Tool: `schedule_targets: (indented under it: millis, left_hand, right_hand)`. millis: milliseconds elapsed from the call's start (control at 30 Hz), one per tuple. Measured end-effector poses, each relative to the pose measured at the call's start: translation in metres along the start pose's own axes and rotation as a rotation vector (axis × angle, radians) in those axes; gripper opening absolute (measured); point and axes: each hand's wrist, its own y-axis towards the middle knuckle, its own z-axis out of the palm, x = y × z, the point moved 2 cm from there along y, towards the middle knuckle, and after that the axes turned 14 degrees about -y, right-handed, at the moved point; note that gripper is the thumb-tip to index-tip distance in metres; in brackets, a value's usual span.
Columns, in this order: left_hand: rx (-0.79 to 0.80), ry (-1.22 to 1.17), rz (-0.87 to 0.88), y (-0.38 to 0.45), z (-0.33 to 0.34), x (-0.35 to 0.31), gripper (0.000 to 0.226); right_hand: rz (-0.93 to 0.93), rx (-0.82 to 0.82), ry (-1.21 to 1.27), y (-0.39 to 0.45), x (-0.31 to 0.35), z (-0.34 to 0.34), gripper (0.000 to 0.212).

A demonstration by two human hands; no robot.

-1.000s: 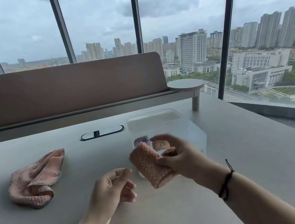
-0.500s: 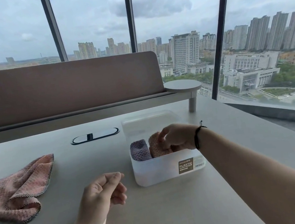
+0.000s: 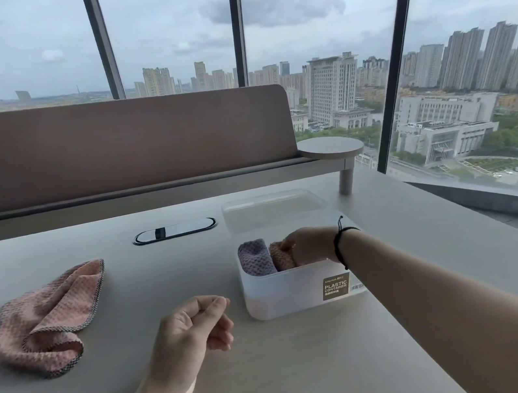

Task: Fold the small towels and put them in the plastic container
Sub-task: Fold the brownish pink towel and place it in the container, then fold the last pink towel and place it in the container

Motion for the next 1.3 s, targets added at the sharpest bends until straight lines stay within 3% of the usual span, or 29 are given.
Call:
schedule_targets:
  millis: [100, 233, 267, 333, 400, 467, 567, 667, 767, 867, 1033, 1167, 1300]
  left_hand:
    - [-0.068, 0.159, 0.09, 0.002, -0.003, 0.002, 0.012]
    - [-0.304, 0.924, 0.551, 0.007, -0.041, -0.017, 0.005]
    - [-0.361, 1.076, 0.599, 0.009, -0.056, -0.022, 0.017]
    - [-0.486, 1.29, 0.462, 0.015, -0.092, -0.028, 0.042]
    - [-0.555, 1.403, 0.201, 0.014, -0.12, -0.034, 0.061]
    - [-0.546, 1.408, 0.1, 0.009, -0.134, -0.037, 0.066]
    - [-0.489, 1.401, 0.177, -0.004, -0.133, -0.044, 0.053]
    - [-0.405, 1.317, 0.243, -0.026, -0.122, -0.047, 0.057]
    - [-0.224, 1.154, 0.276, -0.054, -0.11, -0.047, 0.061]
    - [-0.053, 1.075, 0.276, -0.08, -0.106, -0.047, 0.06]
    - [-0.079, 1.132, 0.345, -0.102, -0.127, -0.054, 0.034]
    - [-0.129, 1.201, 0.414, -0.101, -0.128, -0.054, 0.031]
    - [-0.149, 1.207, 0.426, -0.104, -0.125, -0.054, 0.027]
  right_hand:
    - [0.005, -0.091, -0.116, 0.005, 0.002, 0.004, 0.032]
    - [0.075, -0.155, -0.267, 0.006, 0.003, -0.002, 0.034]
    - [0.098, -0.202, -0.311, 0.005, 0.001, -0.004, 0.037]
    - [0.145, -0.36, -0.271, -0.009, 0.004, -0.012, 0.045]
    - [0.156, -0.544, -0.282, -0.036, 0.018, -0.016, 0.029]
    - [0.104, -0.694, -0.297, -0.06, 0.041, -0.009, 0.015]
    - [-0.182, -0.869, -0.223, -0.089, 0.092, 0.023, 0.015]
    - [-0.449, -0.788, -0.164, -0.099, 0.138, 0.072, 0.028]
    - [-0.547, -0.624, -0.138, -0.102, 0.169, 0.111, 0.049]
    - [-0.596, -0.526, -0.044, -0.1, 0.179, 0.121, 0.067]
    - [-0.554, -0.469, -0.105, -0.104, 0.178, 0.125, 0.079]
    - [-0.442, -0.543, -0.137, -0.112, 0.169, 0.128, 0.072]
    - [-0.414, -0.626, -0.112, -0.117, 0.15, 0.128, 0.043]
